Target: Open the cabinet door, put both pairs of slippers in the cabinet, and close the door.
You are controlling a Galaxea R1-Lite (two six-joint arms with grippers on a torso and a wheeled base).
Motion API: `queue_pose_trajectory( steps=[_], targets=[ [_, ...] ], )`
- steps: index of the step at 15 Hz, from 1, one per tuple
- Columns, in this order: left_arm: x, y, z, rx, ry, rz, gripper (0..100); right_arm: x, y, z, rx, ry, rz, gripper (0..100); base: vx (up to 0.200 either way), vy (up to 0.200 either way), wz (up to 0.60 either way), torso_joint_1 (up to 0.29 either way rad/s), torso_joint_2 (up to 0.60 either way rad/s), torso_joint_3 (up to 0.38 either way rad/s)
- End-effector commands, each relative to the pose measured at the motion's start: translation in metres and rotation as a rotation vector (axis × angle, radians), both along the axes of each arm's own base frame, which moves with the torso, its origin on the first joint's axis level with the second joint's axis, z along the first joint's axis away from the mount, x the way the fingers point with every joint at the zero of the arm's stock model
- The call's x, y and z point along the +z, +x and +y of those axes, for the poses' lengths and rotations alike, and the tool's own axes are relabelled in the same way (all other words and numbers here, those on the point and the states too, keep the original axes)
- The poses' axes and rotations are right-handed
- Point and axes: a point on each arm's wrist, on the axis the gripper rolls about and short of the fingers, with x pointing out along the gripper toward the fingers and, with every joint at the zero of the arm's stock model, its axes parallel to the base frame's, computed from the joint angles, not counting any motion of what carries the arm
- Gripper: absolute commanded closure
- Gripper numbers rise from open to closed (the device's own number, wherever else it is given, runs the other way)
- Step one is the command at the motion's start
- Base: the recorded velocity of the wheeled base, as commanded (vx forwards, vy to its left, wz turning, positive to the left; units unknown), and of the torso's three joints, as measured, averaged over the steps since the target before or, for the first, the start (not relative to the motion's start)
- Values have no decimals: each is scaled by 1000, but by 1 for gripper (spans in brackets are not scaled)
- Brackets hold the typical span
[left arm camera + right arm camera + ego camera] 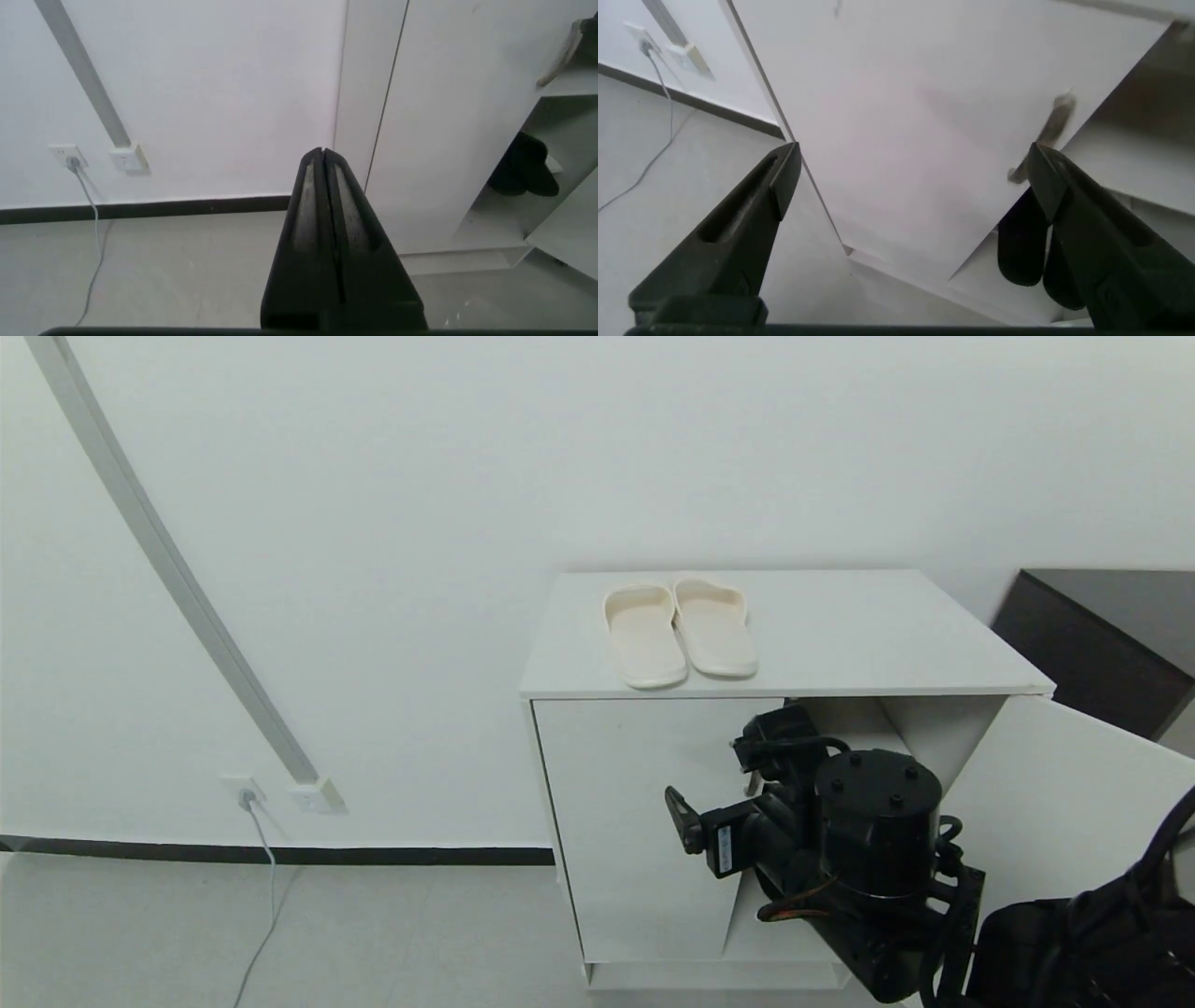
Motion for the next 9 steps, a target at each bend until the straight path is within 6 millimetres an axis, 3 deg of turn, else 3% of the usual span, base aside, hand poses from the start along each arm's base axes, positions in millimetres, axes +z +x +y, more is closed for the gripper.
queue_pose_trajectory(
  steps=[1, 7, 9],
  targets=[
    [1, 0, 0, 0, 0, -1, 100, -1, 0, 0, 1, -2, 2, 0, 0, 0, 0, 242, -559, -325],
    [0, 0, 0, 0, 0, 0, 100, -1, 0, 0, 1, -5, 1, 0, 0, 0, 0, 257, -581, -325],
    [0, 0, 0, 0, 2, 2, 100, 0, 1, 0, 4, -37, -16, 0, 0, 0, 0, 71, -171, -80]
  ],
)
